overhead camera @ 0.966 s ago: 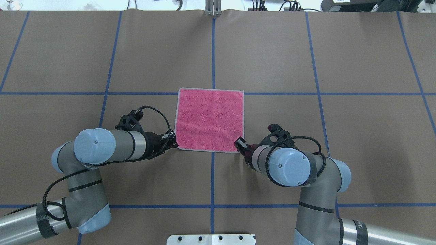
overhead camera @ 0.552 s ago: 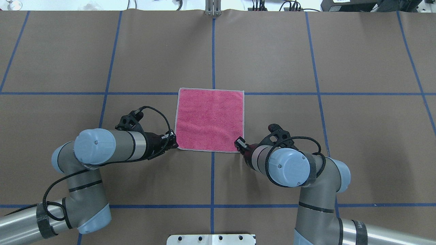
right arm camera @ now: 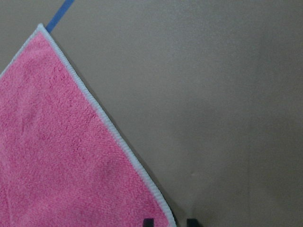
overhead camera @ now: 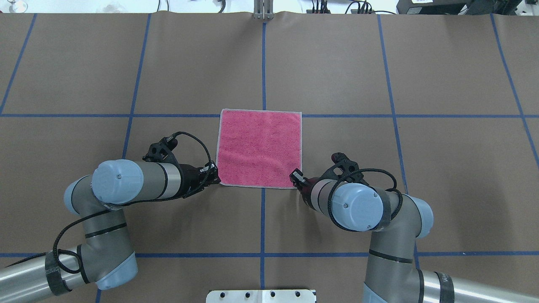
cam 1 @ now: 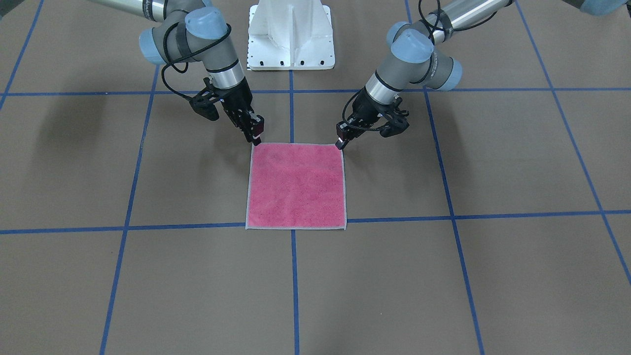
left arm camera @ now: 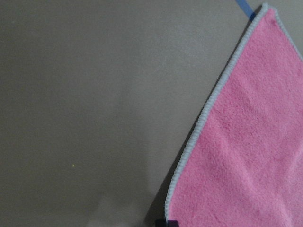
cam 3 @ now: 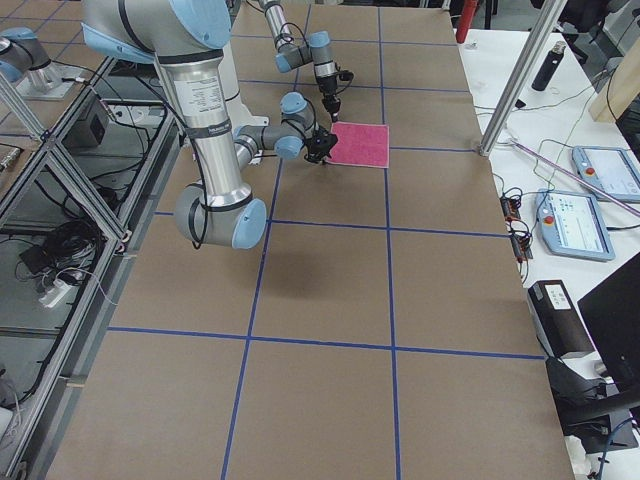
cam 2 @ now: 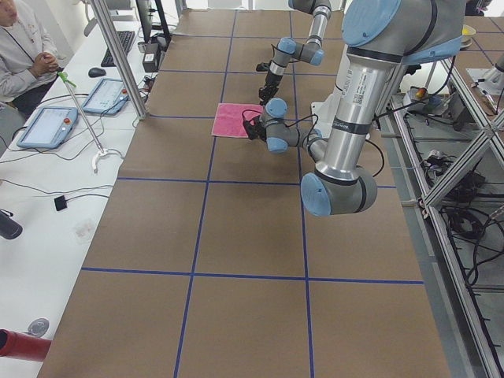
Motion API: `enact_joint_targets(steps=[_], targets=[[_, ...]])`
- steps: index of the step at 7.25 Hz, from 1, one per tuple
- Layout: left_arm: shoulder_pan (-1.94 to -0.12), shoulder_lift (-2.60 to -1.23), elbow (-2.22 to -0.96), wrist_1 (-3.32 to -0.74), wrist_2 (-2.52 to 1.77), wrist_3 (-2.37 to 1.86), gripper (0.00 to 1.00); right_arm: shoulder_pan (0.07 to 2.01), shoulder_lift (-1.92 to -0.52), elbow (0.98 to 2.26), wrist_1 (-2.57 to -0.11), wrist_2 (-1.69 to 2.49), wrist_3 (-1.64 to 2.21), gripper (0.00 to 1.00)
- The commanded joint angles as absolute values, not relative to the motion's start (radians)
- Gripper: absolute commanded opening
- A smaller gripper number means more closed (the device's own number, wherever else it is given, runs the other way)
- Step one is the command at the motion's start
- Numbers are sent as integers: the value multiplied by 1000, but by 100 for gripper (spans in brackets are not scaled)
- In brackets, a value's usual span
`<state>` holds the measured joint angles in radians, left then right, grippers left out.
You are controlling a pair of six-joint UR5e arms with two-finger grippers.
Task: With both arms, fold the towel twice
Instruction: 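Close both grippers on the near towel corners and adjust grip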
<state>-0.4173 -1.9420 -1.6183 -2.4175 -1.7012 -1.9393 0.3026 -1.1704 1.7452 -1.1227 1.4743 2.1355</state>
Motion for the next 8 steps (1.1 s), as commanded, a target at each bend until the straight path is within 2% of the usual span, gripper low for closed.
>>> enact_joint_targets(steps=[1, 4, 6, 8], targets=[[-417, -1944, -1618, -2418, -1701, -1939, 0, 302, -1172, 1744, -1124, 1471, 2132, 44], [-417, -1944, -1618, -2418, -1701, -1939, 0, 302, -1160, 1738, -1126, 1460, 2131, 44], [-417, -1944, -1618, -2418, -1701, -1939, 0, 304, -1138, 1713, -1126, 1460, 2132, 38], [-417, -1942, -1617, -2418, -1701, -1939, 0, 308, -1146, 1718, -1127, 1460, 2132, 37]])
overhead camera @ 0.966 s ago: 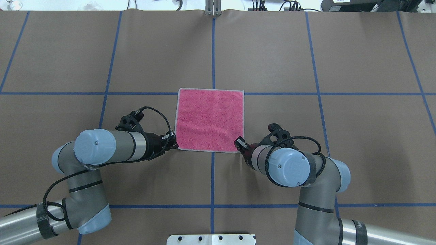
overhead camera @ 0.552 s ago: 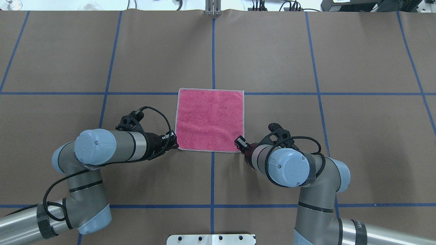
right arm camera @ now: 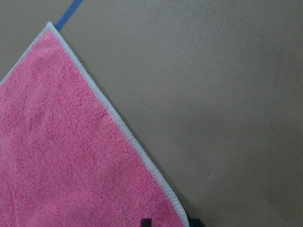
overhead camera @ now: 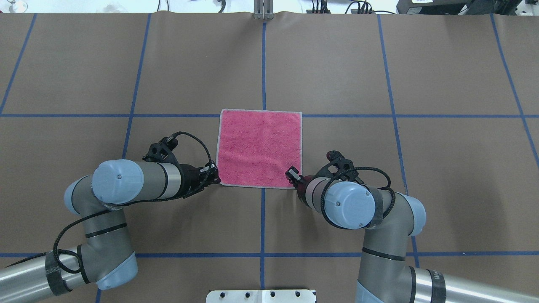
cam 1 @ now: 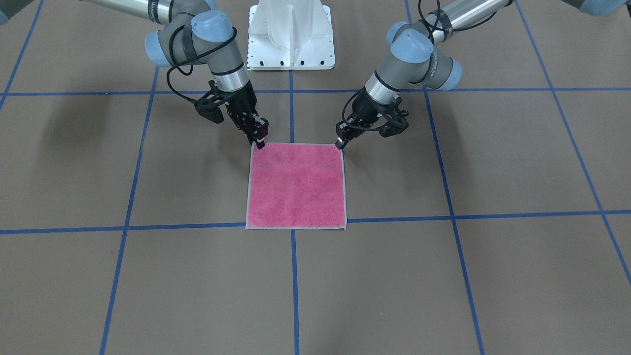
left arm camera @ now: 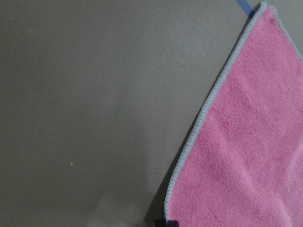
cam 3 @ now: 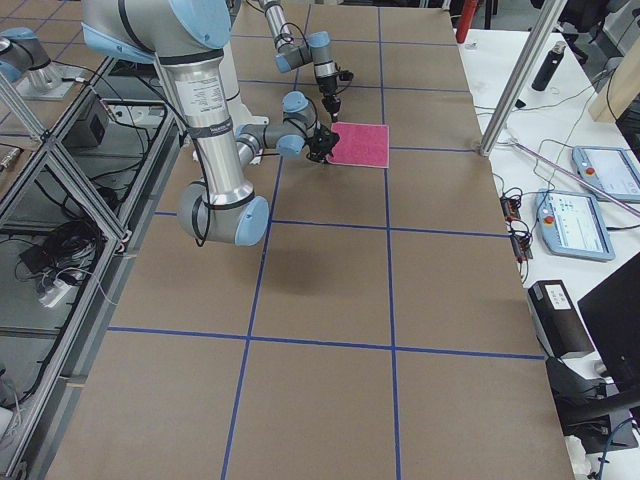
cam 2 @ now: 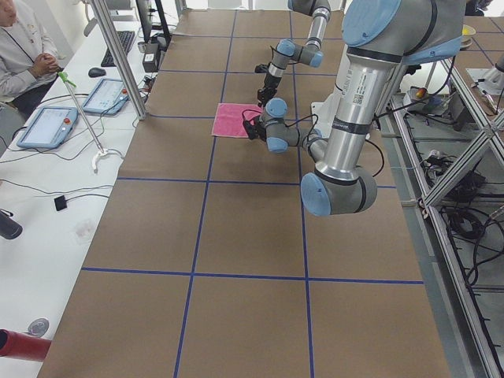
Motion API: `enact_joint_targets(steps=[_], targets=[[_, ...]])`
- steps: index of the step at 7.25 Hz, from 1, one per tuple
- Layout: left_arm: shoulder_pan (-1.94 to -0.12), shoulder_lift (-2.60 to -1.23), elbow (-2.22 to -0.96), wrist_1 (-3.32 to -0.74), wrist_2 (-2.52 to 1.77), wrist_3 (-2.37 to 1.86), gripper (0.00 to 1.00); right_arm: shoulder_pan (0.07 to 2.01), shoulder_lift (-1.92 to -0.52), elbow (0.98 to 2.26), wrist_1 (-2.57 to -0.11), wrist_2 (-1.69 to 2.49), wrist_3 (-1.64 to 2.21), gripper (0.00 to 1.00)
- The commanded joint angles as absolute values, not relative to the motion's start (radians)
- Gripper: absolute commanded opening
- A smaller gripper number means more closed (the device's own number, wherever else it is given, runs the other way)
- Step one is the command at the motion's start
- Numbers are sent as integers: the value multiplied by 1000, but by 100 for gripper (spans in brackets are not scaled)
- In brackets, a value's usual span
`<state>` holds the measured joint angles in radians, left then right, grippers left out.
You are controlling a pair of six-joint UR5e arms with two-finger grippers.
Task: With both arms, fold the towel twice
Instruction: 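Close both grippers on the near towel corners and adjust grip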
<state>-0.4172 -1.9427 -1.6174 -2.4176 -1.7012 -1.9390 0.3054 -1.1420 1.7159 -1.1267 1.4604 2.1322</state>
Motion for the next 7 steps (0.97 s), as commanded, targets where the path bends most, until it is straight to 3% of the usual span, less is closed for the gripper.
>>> enact_joint_targets(steps=[1, 2, 3, 4, 5, 7], targets=[[-417, -1942, -1617, -2418, -1701, -1939, 0, 313, -1147, 1721, -1127, 1462, 2131, 36], [-417, -1944, -1617, -2418, -1701, -1939, 0, 313, -1147, 1720, -1127, 1462, 2131, 36], [-417, -1944, -1617, -2418, -1701, -1939, 0, 313, -1147, 1718, -1126, 1462, 2132, 26], [-417, -1944, -1617, -2418, -1701, -1939, 0, 311, -1146, 1718, -1126, 1462, 2132, 6], [-417, -1944, -1617, -2418, -1701, -1939, 0, 311, -1144, 1718, -1127, 1462, 2132, 0], [-417, -1944, -1626, -2418, -1703, -1939, 0, 316, -1144, 1726, -1126, 1469, 2131, 0]])
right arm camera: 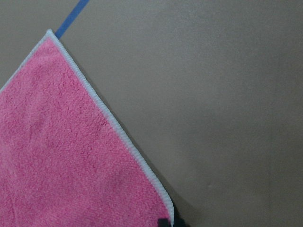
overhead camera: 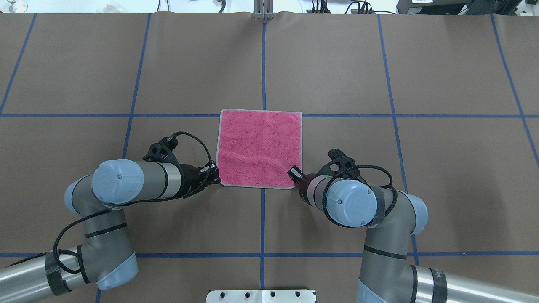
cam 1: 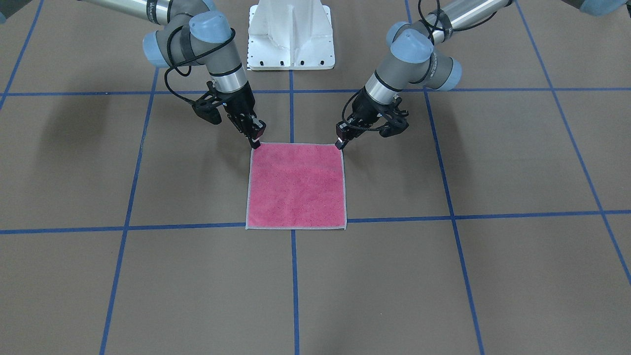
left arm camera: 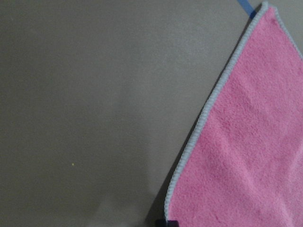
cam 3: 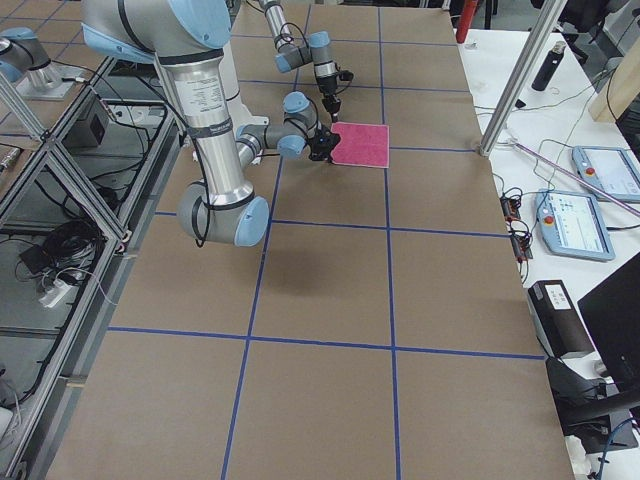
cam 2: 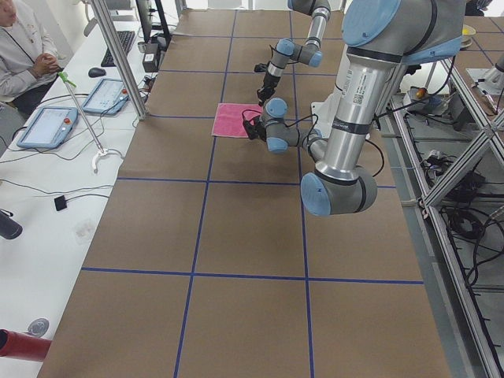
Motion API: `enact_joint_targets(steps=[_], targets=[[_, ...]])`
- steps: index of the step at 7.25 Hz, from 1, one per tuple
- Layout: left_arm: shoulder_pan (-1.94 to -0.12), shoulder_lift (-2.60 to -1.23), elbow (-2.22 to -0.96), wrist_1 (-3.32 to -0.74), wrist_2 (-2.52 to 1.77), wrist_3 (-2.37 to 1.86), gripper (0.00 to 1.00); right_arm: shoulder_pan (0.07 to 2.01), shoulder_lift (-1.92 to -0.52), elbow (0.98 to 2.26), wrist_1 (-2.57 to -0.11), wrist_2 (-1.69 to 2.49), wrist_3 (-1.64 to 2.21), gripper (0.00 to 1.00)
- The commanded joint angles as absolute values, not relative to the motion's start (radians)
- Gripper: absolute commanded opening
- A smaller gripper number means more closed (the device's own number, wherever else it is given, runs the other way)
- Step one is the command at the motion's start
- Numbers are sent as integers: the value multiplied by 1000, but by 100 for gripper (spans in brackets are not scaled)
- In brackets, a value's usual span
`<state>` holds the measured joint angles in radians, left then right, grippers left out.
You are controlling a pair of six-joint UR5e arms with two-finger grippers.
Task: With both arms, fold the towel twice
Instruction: 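Lift the near corners and fold them over to the far edge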
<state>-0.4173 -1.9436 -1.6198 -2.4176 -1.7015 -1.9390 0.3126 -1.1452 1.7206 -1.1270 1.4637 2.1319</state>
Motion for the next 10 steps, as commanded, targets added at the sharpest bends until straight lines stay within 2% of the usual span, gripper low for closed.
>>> enact_joint_targets(steps=[1, 4, 6, 8, 10], targets=[[-417, -1941, -1658, -2418, -1710, -1939, 0, 324, -1156, 1773, -1130, 1476, 2125, 0], [-394, -1861, -1845, -2416, -1763, -1940, 0, 266, -1204, 2055, -1389, 1499, 2126, 0], [-364, -1806, -1949, -2416, -1766, -1940, 0, 220, -1262, 2158, -1391, 1497, 2129, 0], [-354, -1831, -1928, -2381, -1770, -1950, 0, 212, -1247, 2117, -1393, 1490, 2122, 0], [-365, -1887, -1835, -2332, -1761, -1942, 0, 264, -1189, 1999, -1387, 1483, 2118, 0]])
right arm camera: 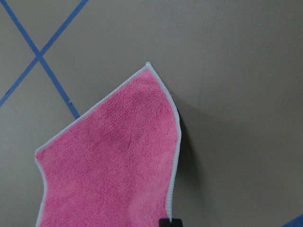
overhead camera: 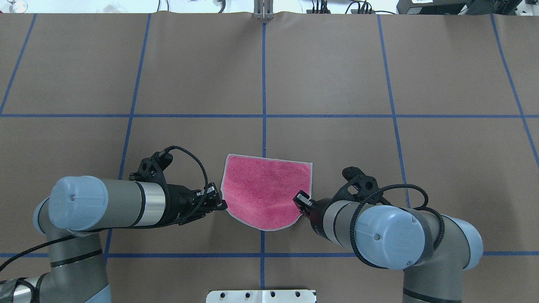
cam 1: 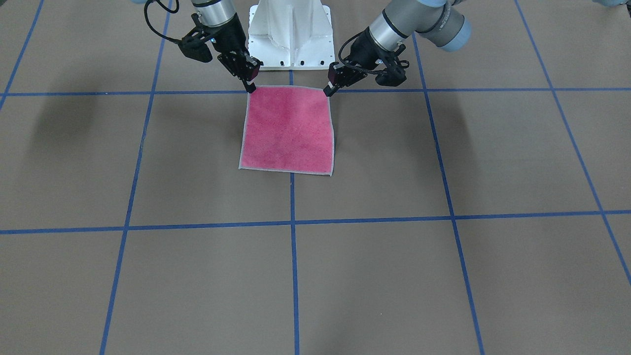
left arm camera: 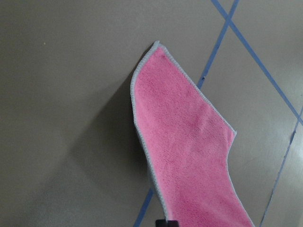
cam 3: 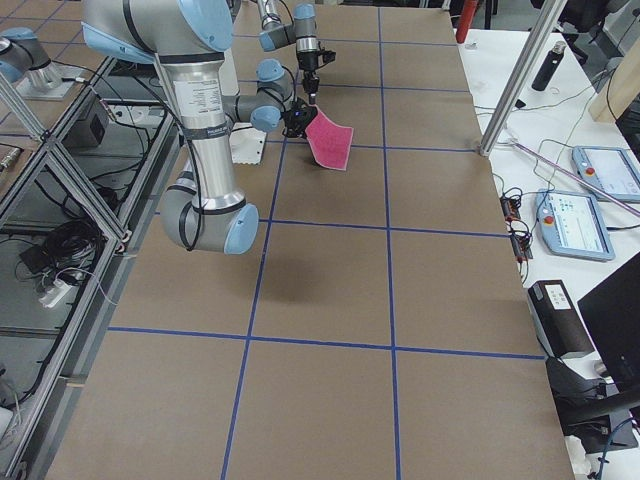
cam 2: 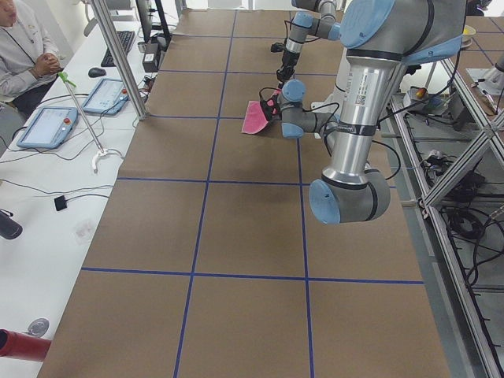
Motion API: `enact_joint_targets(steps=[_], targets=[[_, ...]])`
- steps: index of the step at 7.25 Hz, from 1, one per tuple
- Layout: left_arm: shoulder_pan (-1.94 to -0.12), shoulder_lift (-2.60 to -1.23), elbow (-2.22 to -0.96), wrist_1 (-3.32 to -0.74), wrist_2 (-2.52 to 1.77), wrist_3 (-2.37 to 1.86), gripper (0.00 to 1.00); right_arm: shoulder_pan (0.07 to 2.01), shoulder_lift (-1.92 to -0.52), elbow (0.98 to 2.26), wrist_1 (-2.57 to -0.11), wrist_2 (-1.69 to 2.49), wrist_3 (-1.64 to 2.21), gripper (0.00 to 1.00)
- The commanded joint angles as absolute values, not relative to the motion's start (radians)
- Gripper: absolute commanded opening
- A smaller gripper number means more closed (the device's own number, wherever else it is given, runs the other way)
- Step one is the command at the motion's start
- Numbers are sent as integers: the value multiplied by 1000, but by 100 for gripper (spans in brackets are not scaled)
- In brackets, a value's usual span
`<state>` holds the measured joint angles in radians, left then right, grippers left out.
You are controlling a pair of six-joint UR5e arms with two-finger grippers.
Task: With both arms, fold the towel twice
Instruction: 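Lift the near corners and fold them over to the far edge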
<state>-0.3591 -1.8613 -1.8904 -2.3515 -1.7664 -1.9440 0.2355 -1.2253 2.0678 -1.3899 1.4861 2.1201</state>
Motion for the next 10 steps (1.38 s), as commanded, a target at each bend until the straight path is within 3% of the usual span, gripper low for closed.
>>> enact_joint_targets(steps=[1, 10], targets=[[-380, -1910, -1801, -2332, -1741, -1941, 0, 291, -1163, 1950, -1385, 1483, 2117, 0], [-465, -2015, -1675, -2329, -1740, -1940, 0, 370, -1135, 1882, -1384, 1485, 2028, 0]])
